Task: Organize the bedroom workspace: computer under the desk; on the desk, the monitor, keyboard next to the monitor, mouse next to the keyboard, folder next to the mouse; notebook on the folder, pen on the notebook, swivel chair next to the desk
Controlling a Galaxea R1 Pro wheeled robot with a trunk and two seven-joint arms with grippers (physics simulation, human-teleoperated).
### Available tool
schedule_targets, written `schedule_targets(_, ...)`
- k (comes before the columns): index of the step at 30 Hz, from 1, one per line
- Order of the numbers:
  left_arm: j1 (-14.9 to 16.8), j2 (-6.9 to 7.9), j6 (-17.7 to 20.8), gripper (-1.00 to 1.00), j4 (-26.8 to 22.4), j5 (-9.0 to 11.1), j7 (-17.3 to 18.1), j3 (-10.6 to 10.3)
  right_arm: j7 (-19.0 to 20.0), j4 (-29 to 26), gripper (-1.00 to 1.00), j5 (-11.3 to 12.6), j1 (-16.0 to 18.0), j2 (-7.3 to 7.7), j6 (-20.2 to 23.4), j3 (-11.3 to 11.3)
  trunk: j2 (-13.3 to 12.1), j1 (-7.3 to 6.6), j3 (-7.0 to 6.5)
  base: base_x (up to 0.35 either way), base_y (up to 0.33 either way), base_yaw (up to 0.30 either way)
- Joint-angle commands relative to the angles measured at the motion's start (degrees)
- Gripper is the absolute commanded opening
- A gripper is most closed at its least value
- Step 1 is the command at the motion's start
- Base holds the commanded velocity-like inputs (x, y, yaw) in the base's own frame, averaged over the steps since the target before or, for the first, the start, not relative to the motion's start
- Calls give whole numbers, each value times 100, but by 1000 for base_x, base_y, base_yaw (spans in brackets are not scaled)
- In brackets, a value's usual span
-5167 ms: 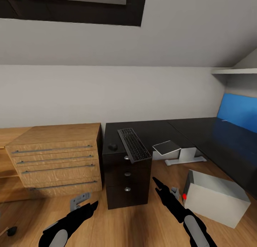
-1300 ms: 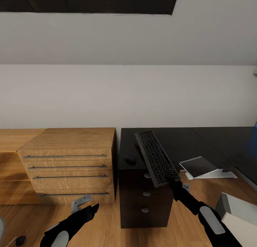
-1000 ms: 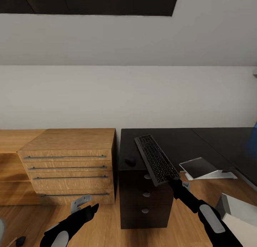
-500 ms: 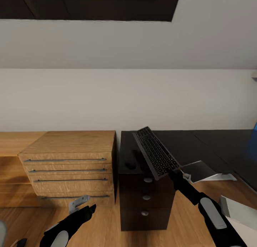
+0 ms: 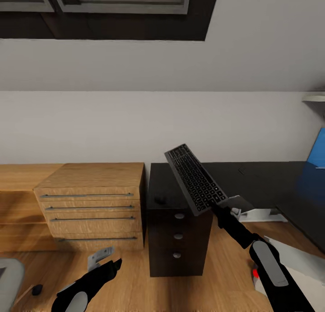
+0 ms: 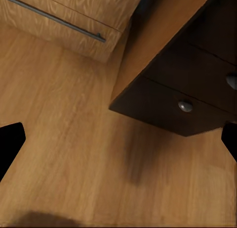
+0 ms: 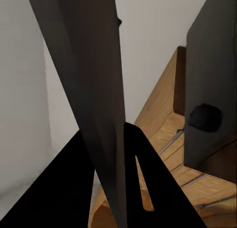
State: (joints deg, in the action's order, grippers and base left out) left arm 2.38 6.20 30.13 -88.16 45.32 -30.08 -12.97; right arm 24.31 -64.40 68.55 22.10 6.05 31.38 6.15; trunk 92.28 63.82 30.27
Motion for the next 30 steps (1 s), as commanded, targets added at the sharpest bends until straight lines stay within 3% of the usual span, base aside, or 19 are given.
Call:
schedule_targets(1, 3, 5, 0, 100, -9, 55, -59, -12, -135, -113, -100, 54, -33, -15, 46, 10, -38, -26, -12, -250, -144, 0)
schedule_targets(3, 3, 4, -8, 100, -9, 50, -59, -12, -639, -469, -100, 48, -143, -109, 39, 14, -118, -70, -48, -105, -65, 0)
schedule_targets(6, 5, 1, -21, 100, -9, 48, -59, -13, -978, -824, -100, 83, -305, -196, 72, 18, -238, -136, -102, -45, -28, 0)
schedule_targets(10, 3, 4, -30, 100, -9, 48, -59, -13, -980, -1100, -100, 349, -489, -222, 188, 24, -399, -224, -174, -13, -8, 0)
schedule_targets(11, 5, 4, -31, 100, -9, 48, -61, -13, -933, -1149, -100, 604, -539, -220, 263, 25, -439, -246, -192, -4, -2, 0)
schedule_targets(14, 4, 4, -37, 100, -9, 48, -66, -13, -906, -1182, -100, 871, -577, -219, 355, 26, -559, -312, -246, -2, -1, 0)
schedule_targets(23, 4, 4, -17, 100, -9, 70, -49, -13, -879, -1192, -100, 1034, -601, -249, 440, 23, -639, -356, -282, 0, 0, 0)
schedule_targets(25, 6, 10, -29, 100, 213, 73, -21, -20, -881, -1189, -100, 1024, -601, -237, 458, 26, -639, -356, -282, 0, 0, 0)
schedule_targets(26, 2, 35, -494, 100, 1757, -110, -6, -159, -884, -1190, -100, 1012, -601, -231, 457, 29, -639, -356, -282, 0, 0, -233)
schedule_targets(27, 1, 35, -636, 100, 1905, -158, 3, -165, -884, -1190, -100, 1012, -601, -232, 457, 29, -639, -356, -282, 0, 0, -239)
schedule_targets(28, 0, 28, -1124, 100, 2345, -327, 95, -215, -886, -1171, -100, 1012, -601, -241, 452, 28, -639, -356, -282, 0, 0, -251)
schedule_targets(30, 0, 30, -1611, 100, 2687, -516, 305, -351, -889, -1110, -100, 1013, -601, -247, 444, 25, -639, -356, -282, 0, 0, -255)
